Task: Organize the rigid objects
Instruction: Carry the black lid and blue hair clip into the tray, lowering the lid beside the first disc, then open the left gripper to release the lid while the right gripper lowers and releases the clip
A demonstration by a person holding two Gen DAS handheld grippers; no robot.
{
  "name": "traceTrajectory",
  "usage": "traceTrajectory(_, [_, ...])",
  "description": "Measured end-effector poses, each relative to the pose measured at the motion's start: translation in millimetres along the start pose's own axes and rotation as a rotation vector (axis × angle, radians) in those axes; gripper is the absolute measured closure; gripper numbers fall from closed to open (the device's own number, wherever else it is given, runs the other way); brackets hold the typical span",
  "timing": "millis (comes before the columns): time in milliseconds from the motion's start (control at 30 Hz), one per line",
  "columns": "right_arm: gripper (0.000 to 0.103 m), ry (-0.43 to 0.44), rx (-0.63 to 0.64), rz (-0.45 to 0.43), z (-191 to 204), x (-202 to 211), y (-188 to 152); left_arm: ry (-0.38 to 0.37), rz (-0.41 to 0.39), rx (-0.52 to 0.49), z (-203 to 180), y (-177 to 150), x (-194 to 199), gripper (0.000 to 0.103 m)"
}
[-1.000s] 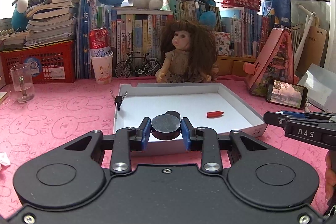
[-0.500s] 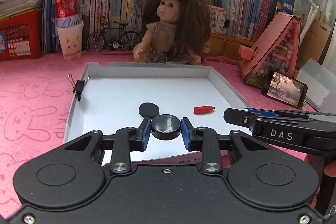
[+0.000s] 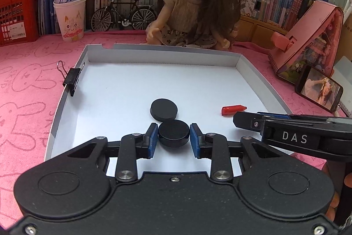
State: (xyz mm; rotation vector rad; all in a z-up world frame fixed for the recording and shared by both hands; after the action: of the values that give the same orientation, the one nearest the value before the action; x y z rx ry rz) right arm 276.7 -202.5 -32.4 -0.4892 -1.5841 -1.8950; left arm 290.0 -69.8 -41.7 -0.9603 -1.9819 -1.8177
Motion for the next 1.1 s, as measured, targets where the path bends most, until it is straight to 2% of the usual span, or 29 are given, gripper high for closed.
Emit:
traceTrajectory(200, [0.061, -0.01, -0.002, 0.007, -2, -12, 2, 0.015, -0.013, -0.024, -3, 3, -6, 0.074])
traceTrajectory(700, [0.06, -0.031, 0.054, -0.055, 1, -24, 5, 0.045, -0.057, -0.087, -7, 6, -18, 0.073])
traceTrajectory(867, [0.055, -0.028, 0.066, -0.07, 0, -26, 6, 0.052, -0.062, -0.096, -8, 7, -20, 0.073])
traceTrajectory(933, [0.047, -0.028, 0.057, -0.077, -1, -26, 6, 0.051, -0.063, -0.091, -8, 7, -20, 0.073])
traceTrajectory(1100, [0.043, -0.026, 0.033, -0.088, -4, -23, 6, 0.052, -0.063, -0.072, -5, 7, -17, 0.073])
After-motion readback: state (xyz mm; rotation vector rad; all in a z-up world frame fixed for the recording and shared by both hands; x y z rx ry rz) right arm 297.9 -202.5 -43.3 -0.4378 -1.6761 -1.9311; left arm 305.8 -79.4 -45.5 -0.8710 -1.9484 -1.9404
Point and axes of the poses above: each gripper's, at about its wrist camera, not at the fingertips, and x roughly against the way its jaws point, z to its left, y to its top, the point moved 8 cm from there along -x, roughly the way its jaws point, and after that the axes turned 3 degrees about -z, right-handed, at the moved point
